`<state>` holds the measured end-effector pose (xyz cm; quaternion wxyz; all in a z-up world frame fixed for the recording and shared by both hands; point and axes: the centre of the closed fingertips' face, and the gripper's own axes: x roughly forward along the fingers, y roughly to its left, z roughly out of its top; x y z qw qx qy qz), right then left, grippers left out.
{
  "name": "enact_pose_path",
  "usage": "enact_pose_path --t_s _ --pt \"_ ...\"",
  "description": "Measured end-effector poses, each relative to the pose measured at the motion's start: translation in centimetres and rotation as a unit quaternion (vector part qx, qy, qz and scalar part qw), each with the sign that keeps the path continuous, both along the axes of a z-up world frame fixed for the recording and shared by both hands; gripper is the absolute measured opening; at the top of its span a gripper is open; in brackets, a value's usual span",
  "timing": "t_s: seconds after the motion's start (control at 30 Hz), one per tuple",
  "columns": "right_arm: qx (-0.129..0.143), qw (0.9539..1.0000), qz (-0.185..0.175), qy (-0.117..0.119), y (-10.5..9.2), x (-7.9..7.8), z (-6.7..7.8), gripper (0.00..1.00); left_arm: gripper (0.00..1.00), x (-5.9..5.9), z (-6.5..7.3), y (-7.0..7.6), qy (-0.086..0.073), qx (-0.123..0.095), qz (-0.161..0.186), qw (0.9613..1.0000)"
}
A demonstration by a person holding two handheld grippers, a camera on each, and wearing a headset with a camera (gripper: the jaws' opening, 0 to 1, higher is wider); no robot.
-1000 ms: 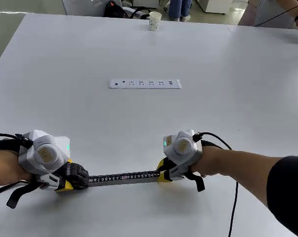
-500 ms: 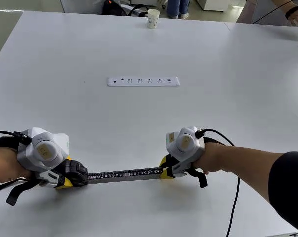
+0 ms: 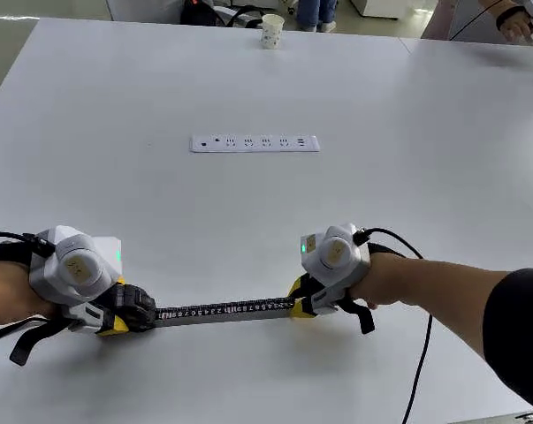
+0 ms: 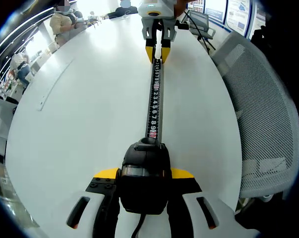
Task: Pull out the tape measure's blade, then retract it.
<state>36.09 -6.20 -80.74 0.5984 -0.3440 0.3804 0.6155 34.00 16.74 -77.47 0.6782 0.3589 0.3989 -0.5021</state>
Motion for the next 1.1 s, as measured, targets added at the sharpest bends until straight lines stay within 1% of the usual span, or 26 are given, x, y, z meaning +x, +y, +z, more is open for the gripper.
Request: enact_pose_path --t_s 0.4,1.1 --pt "-0.002 1.0000 -0.004 0.002 -0.5 0.0 0.0 0.09 0.31 0.3 0.0 -0.1 0.001 0.000 0.000 1.0000" --pt "-0.008 0.9999 -0.009 0.002 -1.8 0.1 0.0 0.09 0.31 0.3 0.0 -0.1 0.000 -0.002 0.000 1.0000"
